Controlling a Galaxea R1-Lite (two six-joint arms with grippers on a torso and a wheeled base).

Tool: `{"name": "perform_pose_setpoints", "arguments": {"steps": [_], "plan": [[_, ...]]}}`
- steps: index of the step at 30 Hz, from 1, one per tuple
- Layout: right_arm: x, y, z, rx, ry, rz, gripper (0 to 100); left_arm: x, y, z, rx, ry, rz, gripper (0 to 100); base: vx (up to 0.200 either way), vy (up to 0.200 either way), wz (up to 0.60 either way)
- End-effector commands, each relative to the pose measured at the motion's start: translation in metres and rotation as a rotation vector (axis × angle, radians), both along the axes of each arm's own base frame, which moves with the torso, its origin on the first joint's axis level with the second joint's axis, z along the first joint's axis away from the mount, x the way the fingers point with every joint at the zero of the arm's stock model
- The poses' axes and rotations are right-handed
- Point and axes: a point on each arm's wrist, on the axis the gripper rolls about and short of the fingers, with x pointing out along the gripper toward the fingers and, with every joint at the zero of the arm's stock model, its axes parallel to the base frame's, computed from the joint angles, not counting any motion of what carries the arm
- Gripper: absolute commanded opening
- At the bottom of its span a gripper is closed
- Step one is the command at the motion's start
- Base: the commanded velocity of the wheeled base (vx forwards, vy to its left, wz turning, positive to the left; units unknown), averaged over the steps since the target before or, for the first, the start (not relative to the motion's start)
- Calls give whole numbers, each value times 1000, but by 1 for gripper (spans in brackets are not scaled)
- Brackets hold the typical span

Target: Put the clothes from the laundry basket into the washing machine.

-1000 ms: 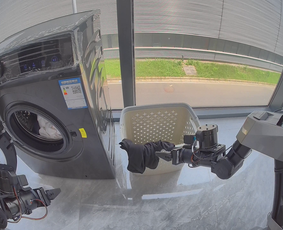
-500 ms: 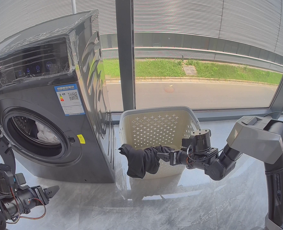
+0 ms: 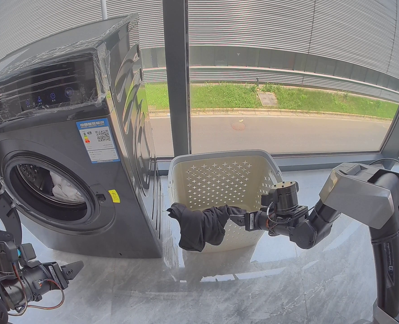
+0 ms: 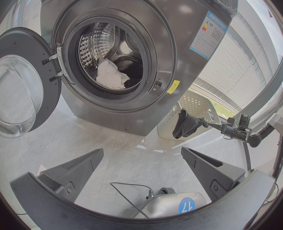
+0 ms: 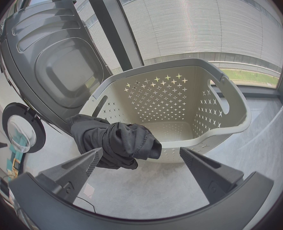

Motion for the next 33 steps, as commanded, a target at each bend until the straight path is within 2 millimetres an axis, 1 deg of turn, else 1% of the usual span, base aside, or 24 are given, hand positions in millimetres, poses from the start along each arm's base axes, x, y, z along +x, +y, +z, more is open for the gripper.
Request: {"name": "perform_pose_setpoints", "arguments": {"steps": [1,5,8,14,21,25,26,33], "plan": [[2,7,-5,-26,-17,45,100,-3,0,-4,-7,22,-12,100,0,0,0],[7,11,-17,-45,-21,64,100,-4,0,-3,-9,14,-12,100,0,0,0],[9,14,-17,-42,-33,81,100,-4,0,-3,-8,16,-9,100,0,0,0],[19,20,-29,-42,-44,82,100,-3,0,-3,-8,16,-7,100,0,0,0],[30,23,-34,-25,-64,76,100,-3,1,-3,-7,12,-5,100,0,0,0],[31,22,-34,-27,-61,75,100,-3,1,-3,-7,11,-5,100,0,0,0],[31,23,-34,-28,-60,75,0,-3,1,-3,-7,9,-5,100,0,0,0],[32,23,-34,-31,-53,75,0,-3,1,-3,-7,9,-5,100,0,0,0]]}}
